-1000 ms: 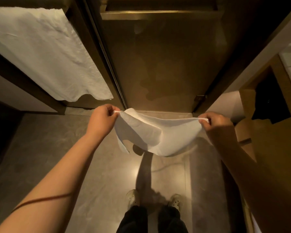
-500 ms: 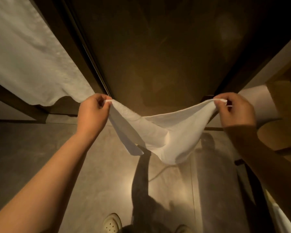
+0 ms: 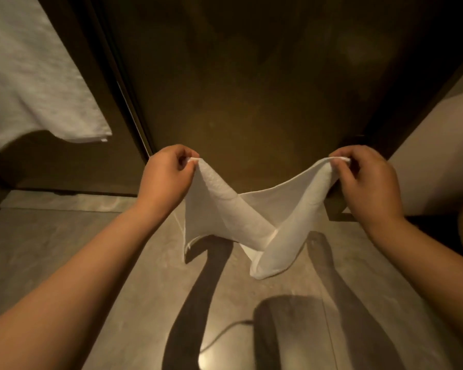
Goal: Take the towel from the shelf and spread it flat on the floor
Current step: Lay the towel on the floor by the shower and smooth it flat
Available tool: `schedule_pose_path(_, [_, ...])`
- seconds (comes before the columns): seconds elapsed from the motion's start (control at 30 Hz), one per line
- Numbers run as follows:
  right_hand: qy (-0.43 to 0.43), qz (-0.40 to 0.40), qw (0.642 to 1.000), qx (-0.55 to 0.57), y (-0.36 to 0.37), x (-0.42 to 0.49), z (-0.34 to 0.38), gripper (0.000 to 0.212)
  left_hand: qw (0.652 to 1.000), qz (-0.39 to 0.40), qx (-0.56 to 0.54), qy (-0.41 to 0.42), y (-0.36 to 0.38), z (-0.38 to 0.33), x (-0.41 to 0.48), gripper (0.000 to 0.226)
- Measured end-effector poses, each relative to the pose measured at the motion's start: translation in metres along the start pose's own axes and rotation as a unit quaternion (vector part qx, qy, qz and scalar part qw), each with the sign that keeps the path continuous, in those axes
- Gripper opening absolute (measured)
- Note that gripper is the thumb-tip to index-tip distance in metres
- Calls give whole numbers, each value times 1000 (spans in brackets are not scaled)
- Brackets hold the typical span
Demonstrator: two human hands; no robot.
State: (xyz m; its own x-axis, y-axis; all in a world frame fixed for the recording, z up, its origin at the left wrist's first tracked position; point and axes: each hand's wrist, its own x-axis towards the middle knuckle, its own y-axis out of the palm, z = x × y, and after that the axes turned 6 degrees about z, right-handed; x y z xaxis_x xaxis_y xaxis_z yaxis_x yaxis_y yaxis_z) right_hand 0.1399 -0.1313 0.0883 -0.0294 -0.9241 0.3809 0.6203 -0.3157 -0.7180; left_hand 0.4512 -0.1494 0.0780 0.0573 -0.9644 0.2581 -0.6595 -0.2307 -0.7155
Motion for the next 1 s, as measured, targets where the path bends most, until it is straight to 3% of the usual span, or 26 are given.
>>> schedule_pose_path(0.17, [-18,2,1000,-14,79,-47,-54,12,1000,7,-4,16,72,73,-27,8])
schedule_pose_path(0.4, [-18,23,999,-28,144,-102,-90,11,993,94,29,60,127,131,-62,9])
schedule_pose_path(0.57, [-31,108,989,-94,171,-132,-110,11,980,181,54,66,147,163,-93,10])
schedule_pose_path(0.73, [-151,263,934,-191,190,-163,-120,12,957,258,80,101,152,190,-124,10])
schedule_pose_path(1.0, [-210,407,849,-263,220,-215,-156,13,912,370,102,147,170,216,-167,15])
